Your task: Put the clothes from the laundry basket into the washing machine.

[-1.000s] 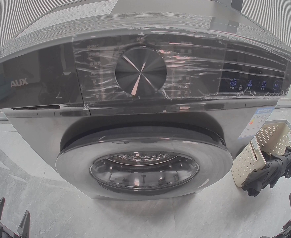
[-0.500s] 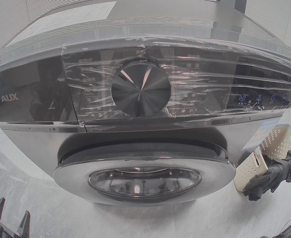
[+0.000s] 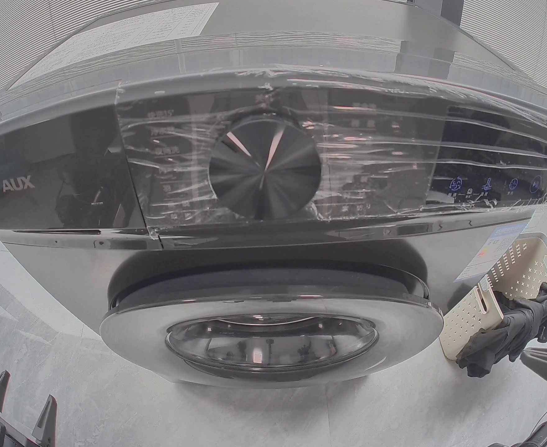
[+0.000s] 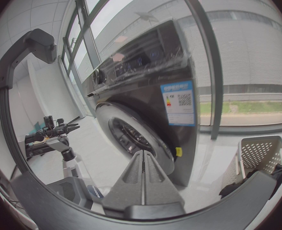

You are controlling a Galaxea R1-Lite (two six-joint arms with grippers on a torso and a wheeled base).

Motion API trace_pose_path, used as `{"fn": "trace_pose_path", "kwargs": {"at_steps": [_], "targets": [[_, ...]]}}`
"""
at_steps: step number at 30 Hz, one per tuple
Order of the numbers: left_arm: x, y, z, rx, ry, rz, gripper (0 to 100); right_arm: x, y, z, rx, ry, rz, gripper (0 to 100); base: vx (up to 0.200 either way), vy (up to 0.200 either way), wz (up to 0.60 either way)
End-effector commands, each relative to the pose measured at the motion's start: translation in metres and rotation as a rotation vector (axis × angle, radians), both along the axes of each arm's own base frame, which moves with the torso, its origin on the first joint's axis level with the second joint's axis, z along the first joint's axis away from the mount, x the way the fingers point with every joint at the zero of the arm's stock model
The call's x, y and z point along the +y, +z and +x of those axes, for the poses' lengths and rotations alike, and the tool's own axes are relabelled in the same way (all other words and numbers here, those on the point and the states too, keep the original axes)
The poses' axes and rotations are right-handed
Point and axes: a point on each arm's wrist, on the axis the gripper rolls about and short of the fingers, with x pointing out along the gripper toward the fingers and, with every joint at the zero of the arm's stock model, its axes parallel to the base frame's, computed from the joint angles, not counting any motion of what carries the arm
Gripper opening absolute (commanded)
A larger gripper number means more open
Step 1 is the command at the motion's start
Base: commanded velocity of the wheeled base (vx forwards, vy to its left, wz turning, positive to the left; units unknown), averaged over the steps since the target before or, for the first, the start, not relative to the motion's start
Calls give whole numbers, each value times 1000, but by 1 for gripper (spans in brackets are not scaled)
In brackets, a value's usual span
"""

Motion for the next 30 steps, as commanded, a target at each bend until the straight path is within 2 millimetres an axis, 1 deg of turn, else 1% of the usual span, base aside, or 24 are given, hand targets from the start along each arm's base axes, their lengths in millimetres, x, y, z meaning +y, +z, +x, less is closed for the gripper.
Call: {"fn": "trace_pose_path", "kwargs": {"at_steps": [1, 6, 7, 14, 17, 20, 24, 25, 26, 28, 30], "targets": [[0, -5, 0, -1, 0, 0, 100, 21, -12, 54, 218, 171, -51, 0, 0, 0, 0], [0, -5, 0, -1, 0, 1, 100, 32, -12, 79, 249, 195, -61, 0, 0, 0, 0], [0, -5, 0, -1, 0, 1, 100, 34, -12, 87, 251, 195, -61, 0, 0, 0, 0], [0, -5, 0, -1, 0, 3, 100, 46, -15, 115, 271, 184, -78, 0, 0, 0, 0], [0, -5, 0, -1, 0, 1, 100, 53, -17, 120, 267, 191, -92, 0, 0, 0, 0], [0, -5, 0, -1, 0, 0, 100, 59, -16, 120, 254, 185, -99, 0, 0, 0, 0], [0, -5, 0, -1, -1, 0, 100, 60, -13, 117, 250, 182, -95, 0, 0, 0, 0], [0, -5, 0, -1, -1, 1, 100, 60, -12, 116, 249, 182, -89, 100, 0, 0, 0], [0, -5, 0, -1, -1, 1, 100, 60, -12, 116, 249, 182, -89, 100, 0, 0, 0], [0, -5, 0, -1, -1, 1, 100, 57, -6, 111, 212, 179, -75, 100, 0, 0, 0], [0, -5, 0, -1, -1, 3, 100, 55, -5, 108, 203, 171, -72, 100, 0, 0, 0]]}}
